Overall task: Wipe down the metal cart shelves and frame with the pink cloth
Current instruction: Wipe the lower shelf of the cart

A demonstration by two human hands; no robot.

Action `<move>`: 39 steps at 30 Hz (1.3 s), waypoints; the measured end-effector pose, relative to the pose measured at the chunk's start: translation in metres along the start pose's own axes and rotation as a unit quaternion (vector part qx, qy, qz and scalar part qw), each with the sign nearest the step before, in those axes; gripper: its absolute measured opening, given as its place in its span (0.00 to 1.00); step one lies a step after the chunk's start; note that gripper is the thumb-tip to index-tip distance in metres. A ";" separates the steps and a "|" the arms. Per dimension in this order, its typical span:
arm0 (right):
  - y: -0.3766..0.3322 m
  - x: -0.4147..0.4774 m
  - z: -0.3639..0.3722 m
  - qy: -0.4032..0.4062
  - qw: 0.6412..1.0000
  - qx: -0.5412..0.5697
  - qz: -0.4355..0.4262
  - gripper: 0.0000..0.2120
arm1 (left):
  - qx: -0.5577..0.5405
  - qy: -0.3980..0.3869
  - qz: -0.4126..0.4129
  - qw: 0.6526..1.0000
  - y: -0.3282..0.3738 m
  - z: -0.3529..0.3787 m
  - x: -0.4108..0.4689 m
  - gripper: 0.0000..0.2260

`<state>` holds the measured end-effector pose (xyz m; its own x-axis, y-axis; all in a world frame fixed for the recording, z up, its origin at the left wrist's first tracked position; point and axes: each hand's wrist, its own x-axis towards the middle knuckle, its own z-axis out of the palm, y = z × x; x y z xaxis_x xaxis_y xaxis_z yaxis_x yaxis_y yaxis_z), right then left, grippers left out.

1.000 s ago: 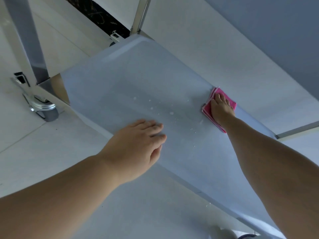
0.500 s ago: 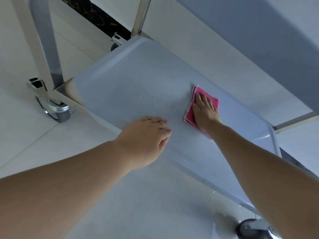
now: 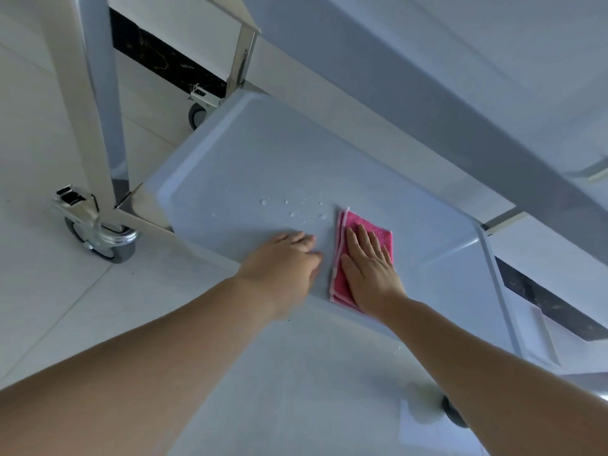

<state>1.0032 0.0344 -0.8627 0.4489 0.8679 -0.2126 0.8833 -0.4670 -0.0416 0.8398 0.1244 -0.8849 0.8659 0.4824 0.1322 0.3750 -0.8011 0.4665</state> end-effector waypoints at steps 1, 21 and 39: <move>0.001 0.000 0.000 0.003 1.000 0.001 -0.002 0.26 | -0.011 0.006 0.013 1.000 -0.004 -0.003 -0.001 0.18; -0.014 0.027 -0.001 0.013 0.994 -0.030 -0.107 0.27 | 0.045 0.165 0.002 0.985 -0.074 -0.029 -0.039 0.19; 0.022 0.203 -0.032 0.037 0.994 -0.066 -0.075 0.26 | 0.010 0.189 -0.014 0.982 -0.081 -0.023 -0.035 0.19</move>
<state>1.1184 0.2055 -0.8760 0.3160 0.9382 -0.1411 0.9486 -0.3101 0.0628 0.7714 0.1806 -0.9073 0.6722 0.5984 0.4359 0.4072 -0.7905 0.4574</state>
